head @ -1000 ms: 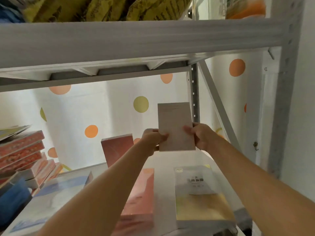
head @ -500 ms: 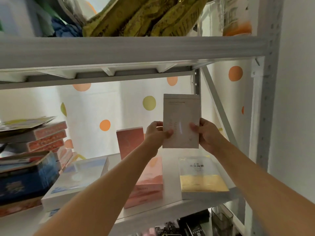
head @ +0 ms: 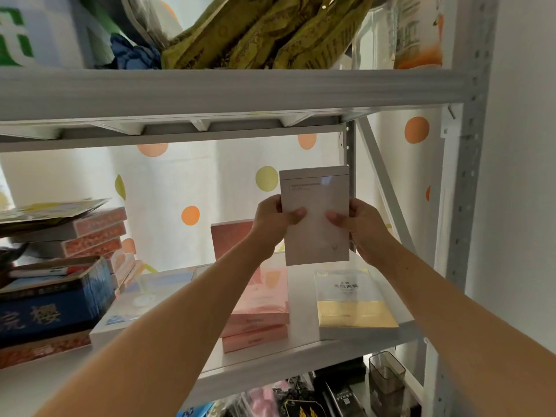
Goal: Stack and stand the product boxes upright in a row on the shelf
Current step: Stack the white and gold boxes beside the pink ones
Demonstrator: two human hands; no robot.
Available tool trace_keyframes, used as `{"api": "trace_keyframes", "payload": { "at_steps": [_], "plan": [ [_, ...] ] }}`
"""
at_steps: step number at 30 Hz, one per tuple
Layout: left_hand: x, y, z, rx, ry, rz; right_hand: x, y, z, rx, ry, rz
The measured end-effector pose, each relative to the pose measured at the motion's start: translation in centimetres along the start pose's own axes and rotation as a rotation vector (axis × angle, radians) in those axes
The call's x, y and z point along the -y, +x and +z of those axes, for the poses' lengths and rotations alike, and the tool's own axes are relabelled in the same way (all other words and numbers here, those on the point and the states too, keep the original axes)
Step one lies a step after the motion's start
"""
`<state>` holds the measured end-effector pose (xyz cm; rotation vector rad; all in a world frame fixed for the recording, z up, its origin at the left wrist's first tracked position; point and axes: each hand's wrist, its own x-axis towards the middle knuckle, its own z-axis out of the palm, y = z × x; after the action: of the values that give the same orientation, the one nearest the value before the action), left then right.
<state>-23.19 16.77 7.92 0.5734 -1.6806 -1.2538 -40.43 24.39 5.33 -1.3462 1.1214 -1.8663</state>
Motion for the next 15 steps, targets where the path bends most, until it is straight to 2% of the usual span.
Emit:
{"api": "trace_keyframes", "payload": {
  "at_steps": [9, 15],
  "plan": [
    [0.8, 1.6, 0.2, 0.005, -0.021, -0.022, -0.4, 0.8, -0.4, -0.005, -0.047, -0.025],
    [2.9, 3.5, -0.4, -0.037, -0.009, -0.037, -2.5, 2.6, -0.9, -0.026, -0.16, -0.052]
  ]
}}
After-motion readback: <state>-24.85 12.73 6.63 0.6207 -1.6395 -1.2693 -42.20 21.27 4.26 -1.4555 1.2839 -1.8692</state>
